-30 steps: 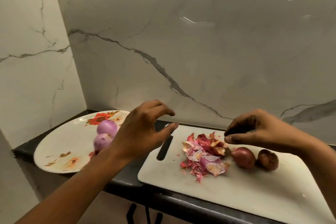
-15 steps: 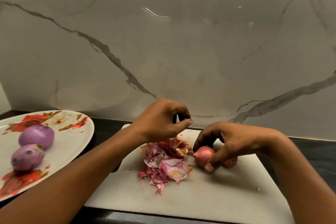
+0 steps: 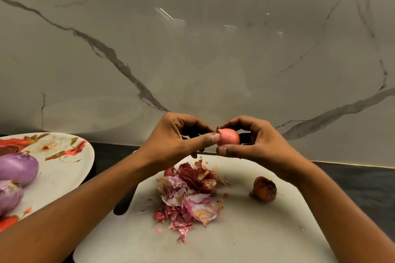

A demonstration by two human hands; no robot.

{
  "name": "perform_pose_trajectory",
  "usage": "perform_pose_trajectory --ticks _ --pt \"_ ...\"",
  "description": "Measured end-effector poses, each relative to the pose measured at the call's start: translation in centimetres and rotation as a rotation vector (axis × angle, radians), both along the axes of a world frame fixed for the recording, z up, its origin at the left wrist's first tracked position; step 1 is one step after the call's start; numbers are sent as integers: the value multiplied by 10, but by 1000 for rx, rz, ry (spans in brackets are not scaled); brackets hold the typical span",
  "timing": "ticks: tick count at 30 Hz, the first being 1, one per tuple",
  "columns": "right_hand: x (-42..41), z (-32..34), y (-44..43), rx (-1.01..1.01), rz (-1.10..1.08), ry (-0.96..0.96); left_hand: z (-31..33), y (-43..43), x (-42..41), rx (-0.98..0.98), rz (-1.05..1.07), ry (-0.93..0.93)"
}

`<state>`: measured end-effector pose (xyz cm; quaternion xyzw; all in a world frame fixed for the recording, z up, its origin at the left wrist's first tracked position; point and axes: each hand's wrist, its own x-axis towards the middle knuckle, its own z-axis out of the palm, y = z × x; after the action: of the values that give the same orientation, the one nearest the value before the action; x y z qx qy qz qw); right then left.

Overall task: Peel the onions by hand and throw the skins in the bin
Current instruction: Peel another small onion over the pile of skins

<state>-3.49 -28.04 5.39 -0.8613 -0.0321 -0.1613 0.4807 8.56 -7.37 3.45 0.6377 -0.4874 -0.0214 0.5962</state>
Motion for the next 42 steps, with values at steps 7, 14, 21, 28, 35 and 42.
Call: perform_pose_trajectory --ticks 7,14,21,28,35,42 --pt "4 -8 5 -108 -40 -97 -5 -2 2 19 43 71" --pt "8 -15 10 -309 -132 -205 -5 -4 -1 1 44 164" --pt "6 -17 13 -301 -32 -206 -4 -1 0 -21 65 187" --pt "7 -18 11 -321 -49 -201 -3 -1 0 3 101 105" --pt "8 -18 6 -367 -74 -196 -4 -1 4 39 165 5" --pt "7 -15 3 -348 -104 -184 -3 0 5 77 175 -7"
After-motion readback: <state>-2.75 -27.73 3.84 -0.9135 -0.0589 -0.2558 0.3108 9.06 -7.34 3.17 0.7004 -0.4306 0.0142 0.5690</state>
